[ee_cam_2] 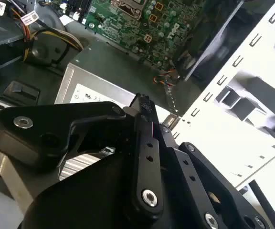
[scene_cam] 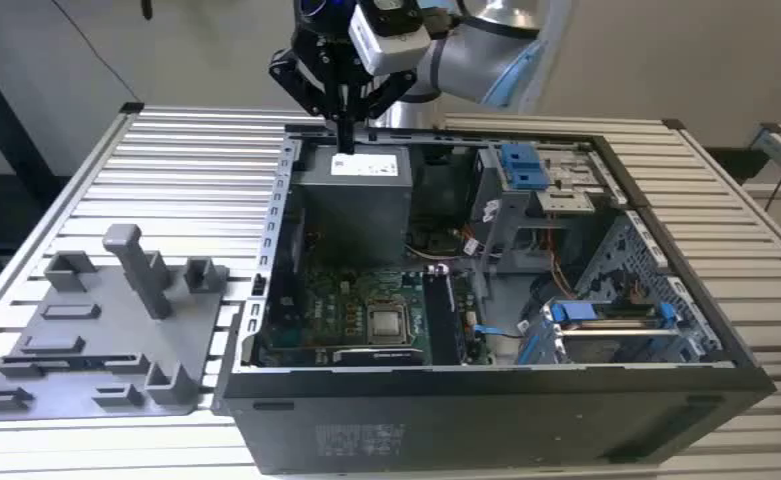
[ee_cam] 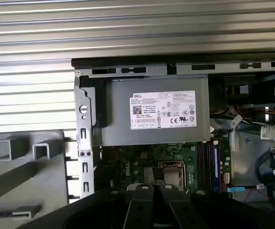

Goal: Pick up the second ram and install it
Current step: 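Reach for the second ram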

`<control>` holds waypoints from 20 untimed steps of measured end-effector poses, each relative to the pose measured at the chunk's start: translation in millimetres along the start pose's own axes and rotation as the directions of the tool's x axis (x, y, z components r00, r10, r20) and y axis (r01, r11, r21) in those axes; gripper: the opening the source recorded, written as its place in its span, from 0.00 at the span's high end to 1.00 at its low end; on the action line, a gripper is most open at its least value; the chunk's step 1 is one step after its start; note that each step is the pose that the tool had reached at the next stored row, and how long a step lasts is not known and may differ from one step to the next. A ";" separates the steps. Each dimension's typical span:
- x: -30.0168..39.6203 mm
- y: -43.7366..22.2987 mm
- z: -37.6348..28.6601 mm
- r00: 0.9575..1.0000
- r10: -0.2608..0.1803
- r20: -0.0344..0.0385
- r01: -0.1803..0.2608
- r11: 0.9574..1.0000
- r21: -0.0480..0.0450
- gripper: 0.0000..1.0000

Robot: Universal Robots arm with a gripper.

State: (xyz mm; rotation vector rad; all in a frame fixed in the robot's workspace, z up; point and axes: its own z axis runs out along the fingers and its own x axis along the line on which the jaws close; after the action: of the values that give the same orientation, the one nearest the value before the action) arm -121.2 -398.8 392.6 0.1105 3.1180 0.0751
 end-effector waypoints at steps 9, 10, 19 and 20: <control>0.0 0.0 -0.2 1.000 0.000 0.000 0.000 1.000 0.000 0.89; 0.0 0.0 -0.2 1.000 0.000 0.000 0.000 1.000 0.000 0.89; 3.6 -0.3 -0.3 1.000 0.000 0.000 0.000 1.000 0.000 0.89; 4.8 -0.3 -0.3 1.000 0.000 0.000 0.000 1.000 0.000 0.89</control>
State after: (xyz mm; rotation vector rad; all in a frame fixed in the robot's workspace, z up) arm -126.0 -398.8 392.8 0.1104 3.1184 0.0748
